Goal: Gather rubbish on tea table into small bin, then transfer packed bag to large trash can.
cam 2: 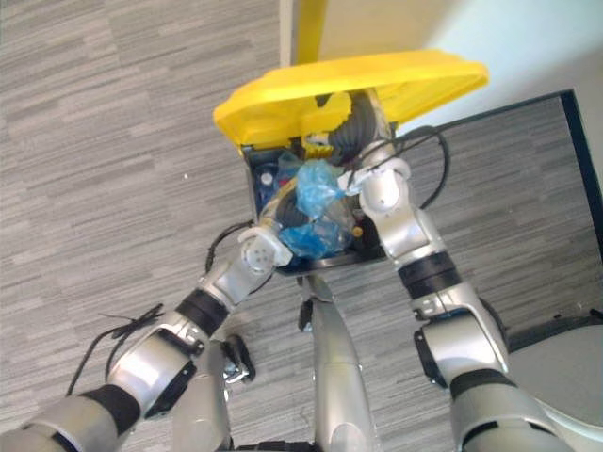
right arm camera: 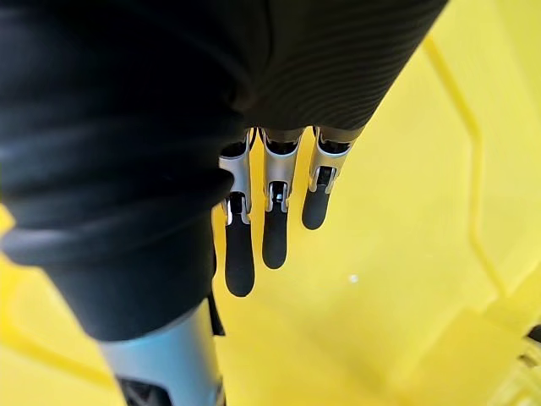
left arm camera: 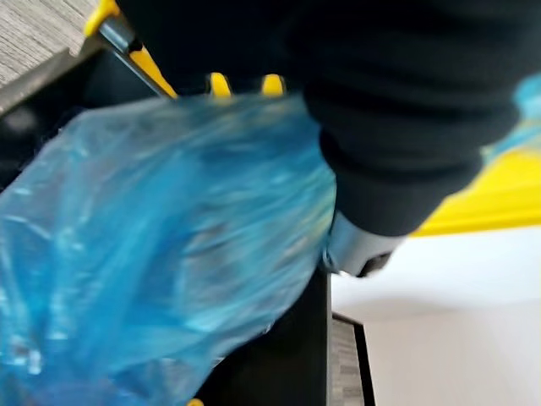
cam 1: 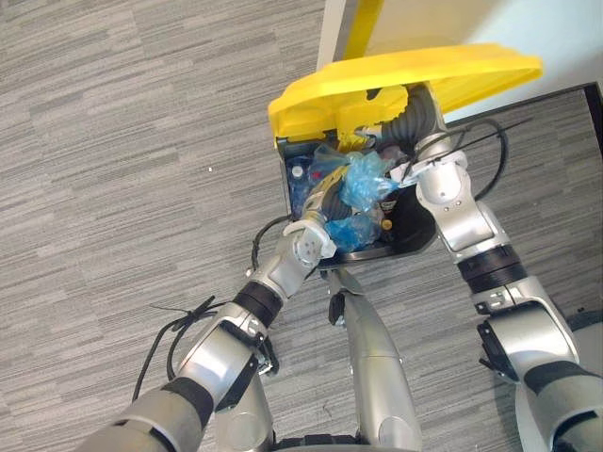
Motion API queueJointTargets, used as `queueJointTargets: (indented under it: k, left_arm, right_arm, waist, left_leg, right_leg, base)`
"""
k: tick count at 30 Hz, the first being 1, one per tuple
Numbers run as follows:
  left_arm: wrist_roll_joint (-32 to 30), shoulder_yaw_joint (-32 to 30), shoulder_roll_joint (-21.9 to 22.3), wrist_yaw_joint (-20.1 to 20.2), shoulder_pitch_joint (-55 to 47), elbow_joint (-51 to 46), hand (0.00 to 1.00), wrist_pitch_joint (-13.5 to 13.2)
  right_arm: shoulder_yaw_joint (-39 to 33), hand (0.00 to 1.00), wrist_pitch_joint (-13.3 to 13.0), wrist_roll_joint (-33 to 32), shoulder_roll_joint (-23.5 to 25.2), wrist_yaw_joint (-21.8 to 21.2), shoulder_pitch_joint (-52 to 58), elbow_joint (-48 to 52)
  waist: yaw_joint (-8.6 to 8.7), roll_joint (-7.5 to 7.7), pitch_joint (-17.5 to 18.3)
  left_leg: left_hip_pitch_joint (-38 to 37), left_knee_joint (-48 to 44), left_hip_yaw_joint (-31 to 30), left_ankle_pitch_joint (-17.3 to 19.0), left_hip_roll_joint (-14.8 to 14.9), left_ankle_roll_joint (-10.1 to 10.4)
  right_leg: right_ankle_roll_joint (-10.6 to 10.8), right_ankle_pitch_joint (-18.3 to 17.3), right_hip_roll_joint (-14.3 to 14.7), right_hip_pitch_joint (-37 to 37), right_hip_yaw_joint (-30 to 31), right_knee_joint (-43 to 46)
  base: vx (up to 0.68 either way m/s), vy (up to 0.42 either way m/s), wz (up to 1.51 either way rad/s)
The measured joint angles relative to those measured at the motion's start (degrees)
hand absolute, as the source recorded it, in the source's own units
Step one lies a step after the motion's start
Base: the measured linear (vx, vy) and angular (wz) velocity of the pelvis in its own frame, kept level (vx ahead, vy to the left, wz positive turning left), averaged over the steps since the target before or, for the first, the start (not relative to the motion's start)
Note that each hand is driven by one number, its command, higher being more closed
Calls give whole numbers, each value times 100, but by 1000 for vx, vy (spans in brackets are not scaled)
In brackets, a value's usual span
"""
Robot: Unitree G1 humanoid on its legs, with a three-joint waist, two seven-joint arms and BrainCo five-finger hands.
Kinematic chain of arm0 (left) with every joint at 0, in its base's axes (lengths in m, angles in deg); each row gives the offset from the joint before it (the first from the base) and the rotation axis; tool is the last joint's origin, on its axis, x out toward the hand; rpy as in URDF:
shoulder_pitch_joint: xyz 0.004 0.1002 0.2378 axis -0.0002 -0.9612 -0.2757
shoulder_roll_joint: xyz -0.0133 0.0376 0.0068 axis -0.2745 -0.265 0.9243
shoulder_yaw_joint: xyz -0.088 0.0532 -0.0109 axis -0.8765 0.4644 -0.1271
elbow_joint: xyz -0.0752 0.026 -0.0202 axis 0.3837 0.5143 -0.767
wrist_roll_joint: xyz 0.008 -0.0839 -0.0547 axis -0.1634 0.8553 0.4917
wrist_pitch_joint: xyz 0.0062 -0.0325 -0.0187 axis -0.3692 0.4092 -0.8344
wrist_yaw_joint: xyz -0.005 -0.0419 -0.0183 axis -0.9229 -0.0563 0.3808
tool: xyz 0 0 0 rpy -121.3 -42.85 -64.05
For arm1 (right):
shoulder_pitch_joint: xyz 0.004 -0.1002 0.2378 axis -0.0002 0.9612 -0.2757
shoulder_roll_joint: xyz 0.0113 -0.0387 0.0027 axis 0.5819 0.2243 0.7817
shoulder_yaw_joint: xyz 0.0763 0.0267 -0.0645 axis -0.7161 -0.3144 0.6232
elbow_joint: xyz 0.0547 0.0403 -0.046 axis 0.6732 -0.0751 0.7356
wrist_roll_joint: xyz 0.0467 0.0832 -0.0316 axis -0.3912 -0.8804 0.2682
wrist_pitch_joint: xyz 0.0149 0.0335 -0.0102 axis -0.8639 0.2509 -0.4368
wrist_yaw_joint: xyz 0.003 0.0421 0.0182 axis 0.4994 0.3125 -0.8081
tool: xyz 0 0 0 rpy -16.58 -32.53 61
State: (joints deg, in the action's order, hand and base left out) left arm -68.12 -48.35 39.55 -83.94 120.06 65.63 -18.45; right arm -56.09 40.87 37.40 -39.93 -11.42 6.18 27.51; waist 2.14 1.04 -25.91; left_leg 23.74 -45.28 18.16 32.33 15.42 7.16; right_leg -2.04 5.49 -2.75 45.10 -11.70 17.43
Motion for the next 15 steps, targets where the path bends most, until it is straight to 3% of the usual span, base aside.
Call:
queueJointTargets:
  k: [6,15]
  left_arm:
    - [440,4,21,19,-431,-390,0,-32]
    - [1351,246,-203,543,-1448,-910,0,-316]
  right_arm:
    - [-262,0,137,380,8,-1,864,446]
    - [-656,0,338,974,517,-133,1983,422]
  waist:
    - [-141,0,1]
    - [-332,1,0]
  left_leg:
    - [-208,-10,-103,32,0,-64]
    - [-556,-3,-183,-6,-22,-1]
  right_leg:
    - [14,-10,-29,-263,-63,-2]
    - [59,-39,-77,-649,-154,43]
  base:
    - [0,4,5]
    - [-1,1,3]
